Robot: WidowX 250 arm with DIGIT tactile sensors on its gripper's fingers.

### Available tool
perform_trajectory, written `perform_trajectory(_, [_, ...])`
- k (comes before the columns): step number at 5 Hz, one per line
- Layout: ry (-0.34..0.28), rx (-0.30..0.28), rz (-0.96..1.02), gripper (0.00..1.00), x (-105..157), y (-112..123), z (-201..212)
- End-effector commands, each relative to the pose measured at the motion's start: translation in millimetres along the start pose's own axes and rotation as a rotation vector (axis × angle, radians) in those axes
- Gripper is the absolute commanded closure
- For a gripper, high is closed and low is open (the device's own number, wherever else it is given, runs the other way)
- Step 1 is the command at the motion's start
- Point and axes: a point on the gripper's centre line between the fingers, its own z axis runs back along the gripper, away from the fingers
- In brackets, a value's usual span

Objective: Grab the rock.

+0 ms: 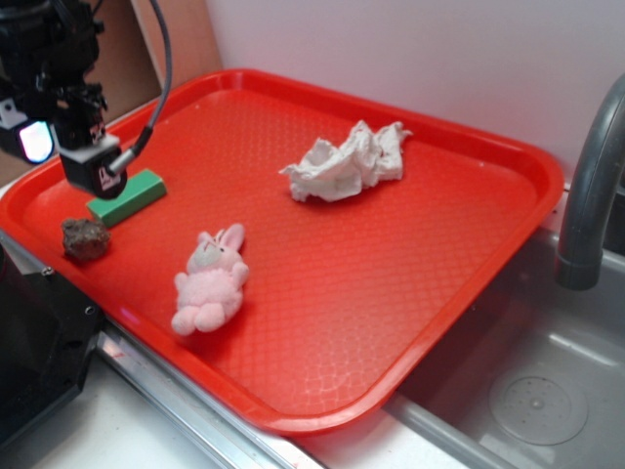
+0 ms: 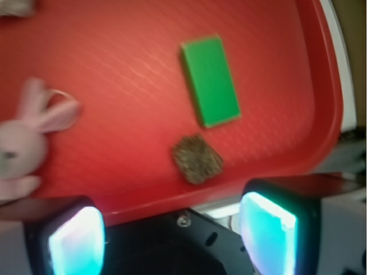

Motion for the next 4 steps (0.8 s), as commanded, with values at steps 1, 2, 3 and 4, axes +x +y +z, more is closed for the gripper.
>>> perform_trajectory(1, [0.043, 0.138, -0.005, 0.0, -3, 13, -28])
perform_trajectory(2, [0.084, 0.193, 0.039, 0.0, -2, 23, -42])
perform_trajectory(3, [0.116, 0.206, 0.05, 0.0, -1, 29, -53])
perform_trajectory(4, [0.126, 0.205, 0.042, 0.0, 2, 34, -60])
